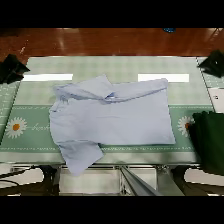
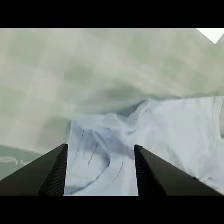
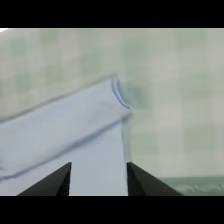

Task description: Fold the shirts.

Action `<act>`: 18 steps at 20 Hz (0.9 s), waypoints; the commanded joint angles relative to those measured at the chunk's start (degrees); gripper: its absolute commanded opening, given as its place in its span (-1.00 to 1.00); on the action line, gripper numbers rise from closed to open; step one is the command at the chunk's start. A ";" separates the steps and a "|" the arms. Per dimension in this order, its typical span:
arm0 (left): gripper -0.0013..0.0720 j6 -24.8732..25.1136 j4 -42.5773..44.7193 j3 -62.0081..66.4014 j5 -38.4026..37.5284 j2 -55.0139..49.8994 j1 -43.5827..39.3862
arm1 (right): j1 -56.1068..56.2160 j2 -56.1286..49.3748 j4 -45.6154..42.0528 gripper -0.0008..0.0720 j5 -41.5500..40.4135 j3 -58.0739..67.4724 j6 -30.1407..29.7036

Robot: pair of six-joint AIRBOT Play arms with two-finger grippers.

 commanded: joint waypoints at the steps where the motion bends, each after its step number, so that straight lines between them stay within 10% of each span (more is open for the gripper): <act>1: 0.42 2.47 -2.75 -16.90 -0.46 9.29 3.43 | -3.76 12.11 -2.99 0.14 -3.37 -19.74 0.61; 6: 0.42 9.90 -16.37 -40.98 -4.15 17.68 16.00 | -4.35 27.96 7.80 0.14 -11.96 -46.66 -3.78; 18: 0.42 10.43 -2.10 -54.40 -8.17 17.25 17.92 | -4.31 33.46 14.60 0.14 -11.15 -57.24 -7.15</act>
